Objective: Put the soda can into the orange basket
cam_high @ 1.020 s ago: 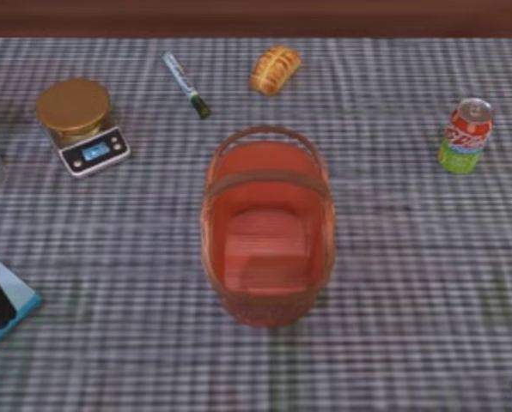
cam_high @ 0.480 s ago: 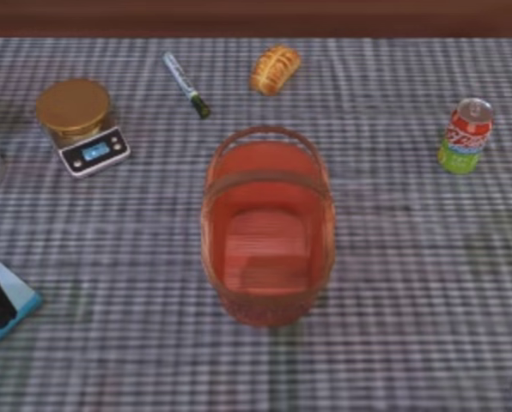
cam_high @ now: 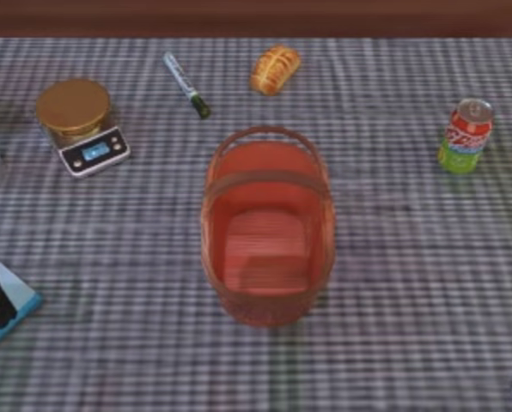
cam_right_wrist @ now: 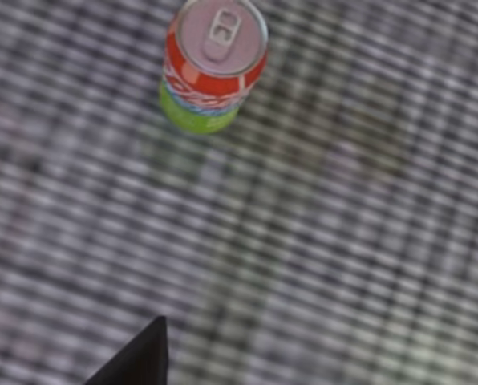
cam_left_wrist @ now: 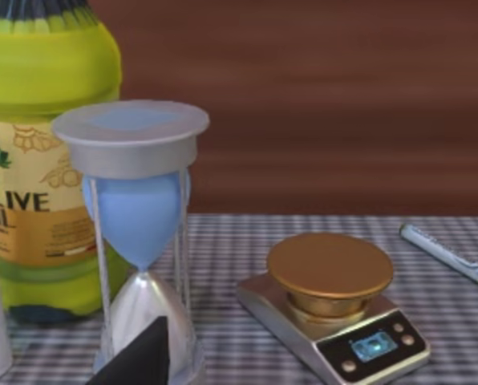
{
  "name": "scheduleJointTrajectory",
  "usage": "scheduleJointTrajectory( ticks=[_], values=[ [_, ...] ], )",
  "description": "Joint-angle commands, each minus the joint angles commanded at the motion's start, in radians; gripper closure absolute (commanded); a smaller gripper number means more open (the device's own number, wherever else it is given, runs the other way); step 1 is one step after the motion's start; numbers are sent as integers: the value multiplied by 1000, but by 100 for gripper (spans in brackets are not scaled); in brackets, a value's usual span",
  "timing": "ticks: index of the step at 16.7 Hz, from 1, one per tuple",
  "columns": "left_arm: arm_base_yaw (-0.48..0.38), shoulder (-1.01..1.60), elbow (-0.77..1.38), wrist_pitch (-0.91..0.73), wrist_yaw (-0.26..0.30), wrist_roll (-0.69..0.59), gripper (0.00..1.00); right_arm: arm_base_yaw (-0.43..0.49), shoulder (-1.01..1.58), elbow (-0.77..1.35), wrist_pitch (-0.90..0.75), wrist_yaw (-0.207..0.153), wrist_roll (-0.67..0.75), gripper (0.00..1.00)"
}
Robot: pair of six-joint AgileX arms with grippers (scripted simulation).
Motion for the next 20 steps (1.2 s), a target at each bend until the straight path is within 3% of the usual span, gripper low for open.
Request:
scheduleJointTrajectory(
  ticks=[6,11,20],
  values=[
    [0,0,0,0,0,0,0,38,605,578,-292,-20,-167,0],
    [0,0,0,0,0,0,0,69,945,912,-434,-38,-267,0],
    [0,0,0,0,0,0,0,71,1036,999,-469,-41,-294,0]
  ],
)
